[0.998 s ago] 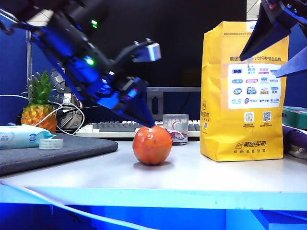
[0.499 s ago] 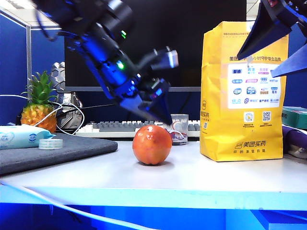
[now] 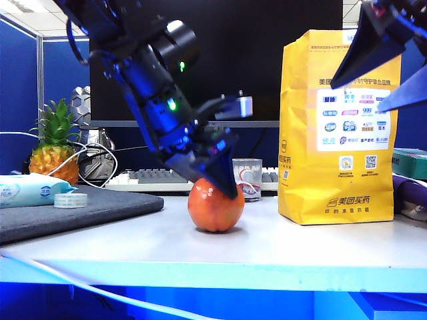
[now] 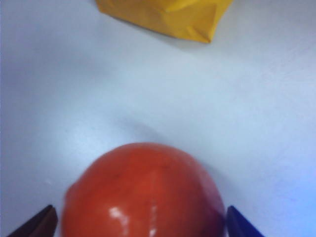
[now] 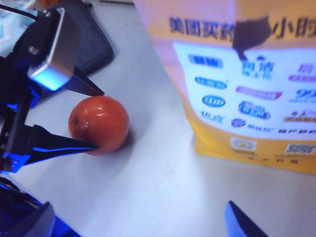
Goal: Pick up the orange and throw it into the yellow paper bag.
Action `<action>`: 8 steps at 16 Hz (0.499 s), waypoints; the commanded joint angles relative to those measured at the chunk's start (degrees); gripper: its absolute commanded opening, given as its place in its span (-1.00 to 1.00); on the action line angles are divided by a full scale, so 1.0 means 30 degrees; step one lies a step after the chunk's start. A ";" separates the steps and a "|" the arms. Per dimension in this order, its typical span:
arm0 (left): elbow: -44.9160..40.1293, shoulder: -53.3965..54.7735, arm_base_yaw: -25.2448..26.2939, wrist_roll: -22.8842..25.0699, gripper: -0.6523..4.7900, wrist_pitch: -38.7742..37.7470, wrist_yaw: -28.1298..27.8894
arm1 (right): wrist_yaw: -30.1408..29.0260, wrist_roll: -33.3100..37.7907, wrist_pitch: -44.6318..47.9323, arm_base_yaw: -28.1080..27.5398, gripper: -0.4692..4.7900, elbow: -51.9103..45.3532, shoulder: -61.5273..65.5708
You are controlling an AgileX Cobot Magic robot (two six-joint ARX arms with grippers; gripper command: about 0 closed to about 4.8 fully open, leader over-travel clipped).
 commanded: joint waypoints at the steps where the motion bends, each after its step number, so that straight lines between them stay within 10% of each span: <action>1: 0.0044 0.0583 -0.0146 0.0007 1.00 -0.0255 -0.0124 | -0.0131 -0.0080 0.0197 -0.0007 0.88 0.0087 0.0321; 4: 0.0044 0.0816 -0.0189 0.0007 1.00 -0.0357 -0.0197 | -0.0131 -0.0248 0.0226 -0.0007 0.88 0.0087 0.0393; 6: 0.0044 0.0809 -0.0189 0.0029 0.24 -0.0138 -0.0211 | -0.0124 -0.0357 0.0240 -0.0007 0.88 0.0080 0.0401; 8: 0.0430 0.0612 -0.0189 0.0678 0.09 -0.0182 -0.0597 | -0.0124 -0.0364 0.0262 -0.0007 0.88 0.0087 0.0401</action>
